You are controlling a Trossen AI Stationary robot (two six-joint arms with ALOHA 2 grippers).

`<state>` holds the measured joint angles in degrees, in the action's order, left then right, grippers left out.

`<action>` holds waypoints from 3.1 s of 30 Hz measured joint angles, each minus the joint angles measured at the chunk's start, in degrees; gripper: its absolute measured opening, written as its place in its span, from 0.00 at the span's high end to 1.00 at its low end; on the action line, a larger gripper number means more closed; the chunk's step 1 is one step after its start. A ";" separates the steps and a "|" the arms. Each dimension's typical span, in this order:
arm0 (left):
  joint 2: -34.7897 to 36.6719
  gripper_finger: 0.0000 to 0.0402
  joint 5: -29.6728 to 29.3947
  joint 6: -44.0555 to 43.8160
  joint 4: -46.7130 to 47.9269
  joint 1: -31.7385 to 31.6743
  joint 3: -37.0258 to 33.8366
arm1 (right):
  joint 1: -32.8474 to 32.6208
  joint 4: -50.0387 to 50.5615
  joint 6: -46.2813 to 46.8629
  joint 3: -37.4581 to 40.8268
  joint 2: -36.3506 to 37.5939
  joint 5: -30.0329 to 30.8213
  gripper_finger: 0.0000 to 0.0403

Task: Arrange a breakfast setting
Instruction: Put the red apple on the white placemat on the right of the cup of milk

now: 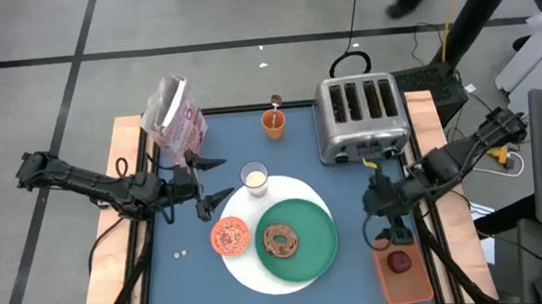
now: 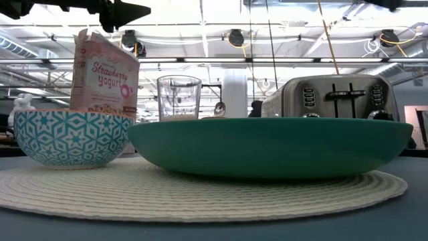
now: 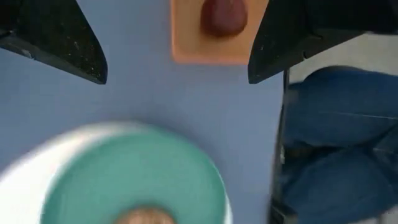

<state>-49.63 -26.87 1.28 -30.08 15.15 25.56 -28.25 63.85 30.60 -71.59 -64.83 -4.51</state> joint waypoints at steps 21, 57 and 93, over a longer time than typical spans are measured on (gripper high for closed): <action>0.00 0.02 0.00 -0.33 0.00 -0.02 0.00 | -21.16 -12.12 35.95 17.03 -1.76 -4.56 0.06; 0.00 0.02 -0.02 -0.28 -0.09 -0.01 0.00 | -26.99 -26.42 43.81 31.65 -1.74 -6.16 0.06; 0.02 0.02 -0.02 -0.28 -0.10 0.00 0.00 | -26.99 -32.56 47.39 36.56 -1.71 -5.52 0.06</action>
<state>-49.61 -26.89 0.99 -30.18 15.16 25.56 -55.24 31.29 78.00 -35.03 -66.54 -10.03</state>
